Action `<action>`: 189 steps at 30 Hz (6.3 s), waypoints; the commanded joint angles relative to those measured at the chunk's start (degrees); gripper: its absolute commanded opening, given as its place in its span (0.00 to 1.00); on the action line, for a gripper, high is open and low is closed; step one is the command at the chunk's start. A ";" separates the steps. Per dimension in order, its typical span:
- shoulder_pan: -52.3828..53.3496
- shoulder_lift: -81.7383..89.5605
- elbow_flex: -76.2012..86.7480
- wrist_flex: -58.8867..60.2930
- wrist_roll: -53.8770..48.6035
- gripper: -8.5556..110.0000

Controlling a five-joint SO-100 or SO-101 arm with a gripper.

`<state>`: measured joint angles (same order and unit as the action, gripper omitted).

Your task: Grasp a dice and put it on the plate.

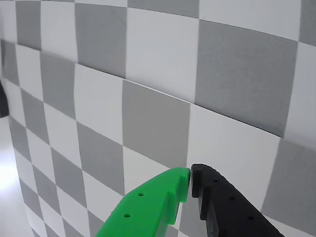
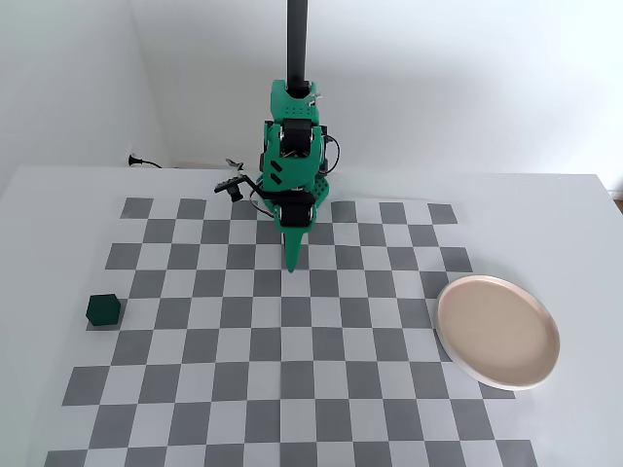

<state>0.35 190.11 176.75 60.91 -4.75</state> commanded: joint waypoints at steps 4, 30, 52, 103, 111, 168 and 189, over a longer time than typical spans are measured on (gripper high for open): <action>0.26 0.97 -0.44 -4.48 -11.43 0.04; 7.73 0.97 -2.72 -16.52 -76.11 0.14; 5.10 -47.81 -40.34 -29.97 -84.90 0.36; 46.14 -94.66 -80.77 -23.91 -92.29 0.38; 47.46 -97.65 -80.77 -23.99 -92.81 0.38; 47.81 -114.87 -80.60 -30.59 -97.47 0.40; 46.58 -113.03 -80.16 -25.22 -101.16 0.40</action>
<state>47.37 73.65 101.07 34.98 -104.41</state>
